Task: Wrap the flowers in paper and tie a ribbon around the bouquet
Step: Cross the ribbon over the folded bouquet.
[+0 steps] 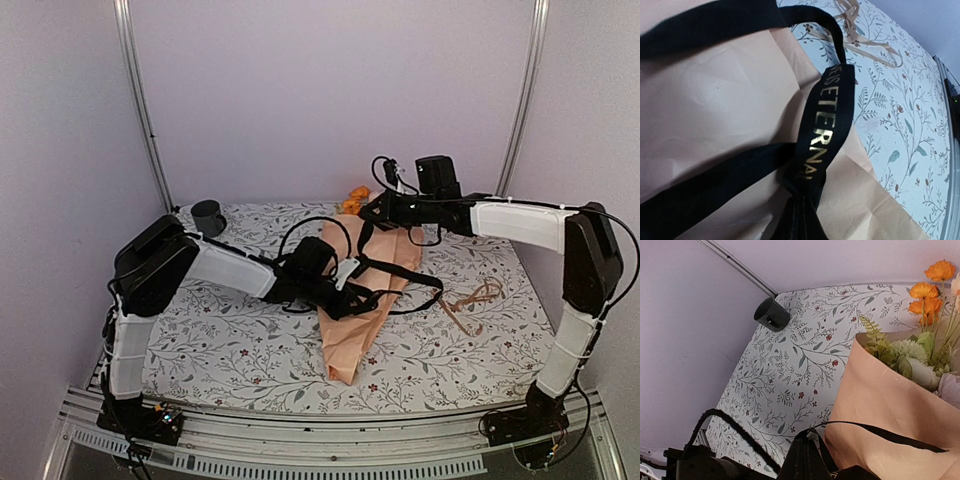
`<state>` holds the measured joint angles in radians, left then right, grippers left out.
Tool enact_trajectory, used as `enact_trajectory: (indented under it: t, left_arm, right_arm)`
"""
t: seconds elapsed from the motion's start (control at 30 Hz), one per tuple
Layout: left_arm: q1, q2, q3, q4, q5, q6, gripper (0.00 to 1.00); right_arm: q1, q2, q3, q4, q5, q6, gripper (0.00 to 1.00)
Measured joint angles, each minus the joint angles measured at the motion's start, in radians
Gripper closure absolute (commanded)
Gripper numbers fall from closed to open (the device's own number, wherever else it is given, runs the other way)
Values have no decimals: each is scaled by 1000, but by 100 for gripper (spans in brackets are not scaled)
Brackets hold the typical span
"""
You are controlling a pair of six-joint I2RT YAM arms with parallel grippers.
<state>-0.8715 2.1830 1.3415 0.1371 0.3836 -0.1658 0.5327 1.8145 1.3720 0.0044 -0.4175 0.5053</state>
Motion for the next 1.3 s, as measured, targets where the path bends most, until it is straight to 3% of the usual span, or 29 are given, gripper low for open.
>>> enact_trajectory:
  t: [0.23, 0.5, 0.7, 1.0, 1.23, 1.3]
  left_arm:
    - [-13, -27, -71, 101, 4, 9, 100]
    - [-41, -95, -104, 196, 62, 103, 100]
    - [-55, -202, -101, 228, 205, 190, 100]
    - [-21, -243, 36, 212, 342, 216, 100]
    - [71, -161, 55, 191, 328, 156, 100]
    - [80, -141, 55, 163, 314, 160, 100]
  right_arm:
    - [2, 274, 150, -75, -157, -42, 100]
    - [3, 371, 182, -137, -316, -130, 95]
    - [3, 478, 235, -174, -480, -166, 99]
    - [3, 506, 240, -229, -590, -214, 89]
    - [3, 506, 240, -233, -634, -210, 82]
    - [3, 506, 240, -232, -637, -206, 76]
